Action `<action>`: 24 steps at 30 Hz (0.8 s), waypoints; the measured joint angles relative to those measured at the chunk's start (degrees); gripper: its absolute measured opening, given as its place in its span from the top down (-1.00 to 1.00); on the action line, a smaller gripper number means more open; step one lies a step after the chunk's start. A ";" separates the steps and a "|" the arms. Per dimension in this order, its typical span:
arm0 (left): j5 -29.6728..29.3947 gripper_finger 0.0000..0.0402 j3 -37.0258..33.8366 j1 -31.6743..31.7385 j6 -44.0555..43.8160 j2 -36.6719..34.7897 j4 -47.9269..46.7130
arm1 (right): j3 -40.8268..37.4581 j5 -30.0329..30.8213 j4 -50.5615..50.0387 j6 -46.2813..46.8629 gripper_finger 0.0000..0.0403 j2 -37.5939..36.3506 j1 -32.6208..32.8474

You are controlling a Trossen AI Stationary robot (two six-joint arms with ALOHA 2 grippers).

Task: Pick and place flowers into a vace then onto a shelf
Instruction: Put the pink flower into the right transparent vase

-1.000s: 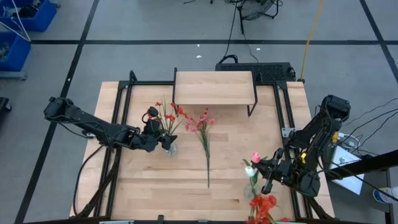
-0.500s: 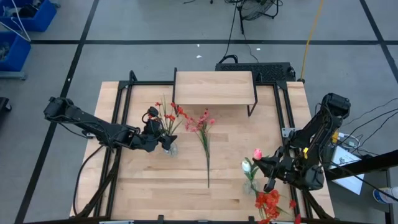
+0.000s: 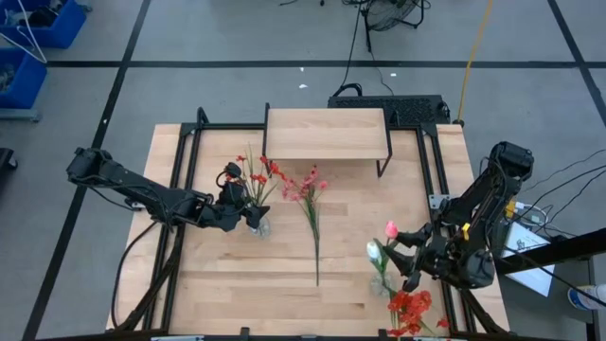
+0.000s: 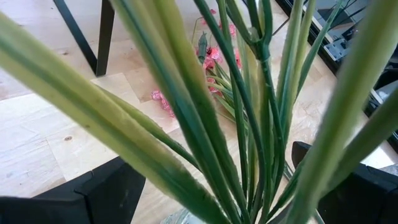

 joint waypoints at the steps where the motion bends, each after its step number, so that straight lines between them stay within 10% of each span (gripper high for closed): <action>1: 0.00 -0.99 0.00 0.00 0.00 0.00 0.00 | 0.00 0.00 0.67 0.46 -0.16 0.00 0.00; 24: -0.07 -0.99 0.00 0.00 0.00 0.00 0.00 | 0.00 0.02 4.76 -9.24 -0.19 -0.30 1.23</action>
